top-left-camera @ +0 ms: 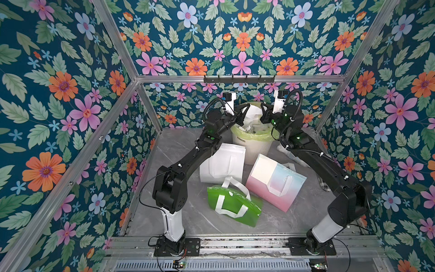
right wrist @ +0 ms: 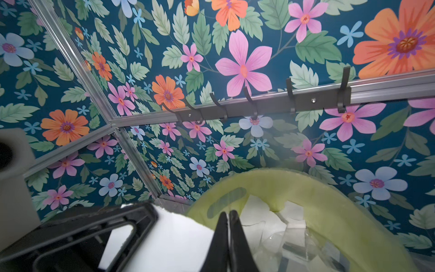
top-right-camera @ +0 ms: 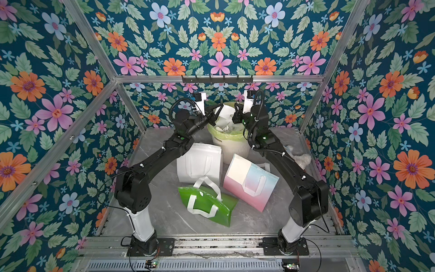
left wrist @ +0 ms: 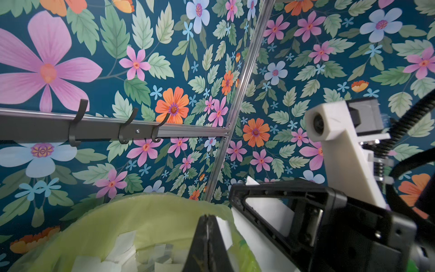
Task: Shred takeout receipts and throw away
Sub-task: Place the takeout receipt in the trash bin.
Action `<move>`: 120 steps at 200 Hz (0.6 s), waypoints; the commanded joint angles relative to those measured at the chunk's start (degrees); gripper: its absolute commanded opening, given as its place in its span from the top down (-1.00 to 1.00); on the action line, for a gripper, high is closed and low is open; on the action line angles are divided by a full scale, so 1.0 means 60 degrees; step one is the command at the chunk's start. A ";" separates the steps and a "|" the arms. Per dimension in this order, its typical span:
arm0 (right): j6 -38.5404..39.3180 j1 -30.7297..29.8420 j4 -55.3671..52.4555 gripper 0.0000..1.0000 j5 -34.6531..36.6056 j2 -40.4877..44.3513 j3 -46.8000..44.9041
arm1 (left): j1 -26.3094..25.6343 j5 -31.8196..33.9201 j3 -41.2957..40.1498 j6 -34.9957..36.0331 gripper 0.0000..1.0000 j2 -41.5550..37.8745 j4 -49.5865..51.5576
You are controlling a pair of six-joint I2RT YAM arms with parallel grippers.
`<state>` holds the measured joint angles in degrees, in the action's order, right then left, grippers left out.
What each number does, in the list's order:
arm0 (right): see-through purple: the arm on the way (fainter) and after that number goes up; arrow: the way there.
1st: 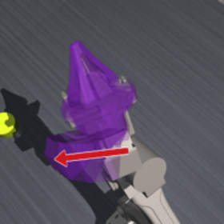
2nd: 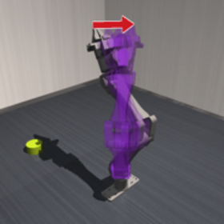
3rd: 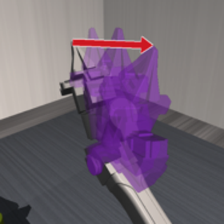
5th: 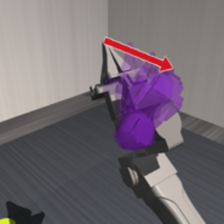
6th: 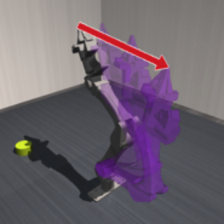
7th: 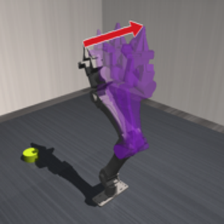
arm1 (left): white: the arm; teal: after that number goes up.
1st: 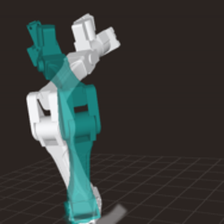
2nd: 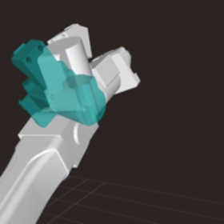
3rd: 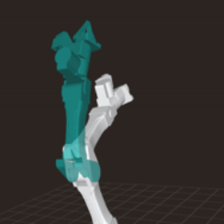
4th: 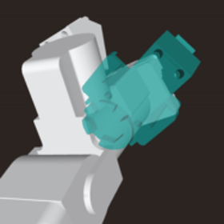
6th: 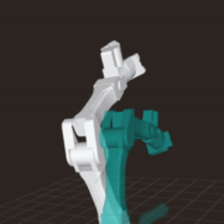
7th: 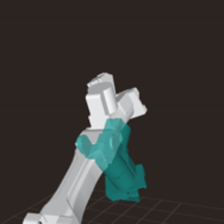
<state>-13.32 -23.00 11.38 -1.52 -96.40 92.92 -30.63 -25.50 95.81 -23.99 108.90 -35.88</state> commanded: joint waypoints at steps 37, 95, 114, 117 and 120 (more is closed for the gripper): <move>0.0111 0.0234 -0.0089 1.00 -0.0421 -0.0708 0.0499 | 0.0037 0.0202 0.1203 0.0448 1.00 0.1187 0.0797; 0.0082 0.0289 -0.0206 1.00 -0.0501 -0.0911 0.0708 | 0.0044 0.0045 0.1624 0.0448 0.16 0.1292 0.1359; 0.0027 0.0320 -0.0205 1.00 -0.0465 -0.0907 0.0714 | 0.0037 0.0074 0.1614 0.0453 0.04 0.1204 0.1445; 0.0013 0.0319 -0.0207 1.00 -0.0465 -0.0910 0.0716 | 0.0030 0.0073 0.1614 0.0453 0.02 0.1193 0.1443; 0.0009 0.0333 -0.0204 1.00 -0.0465 -0.0911 0.0725 | 0.0036 0.0074 0.1607 0.0453 0.01 0.1179 0.1443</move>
<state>-13.37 -21.15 9.98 -4.25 -101.84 96.79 -30.44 -24.75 105.16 -22.04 116.81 -27.94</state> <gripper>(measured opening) 0.063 0.468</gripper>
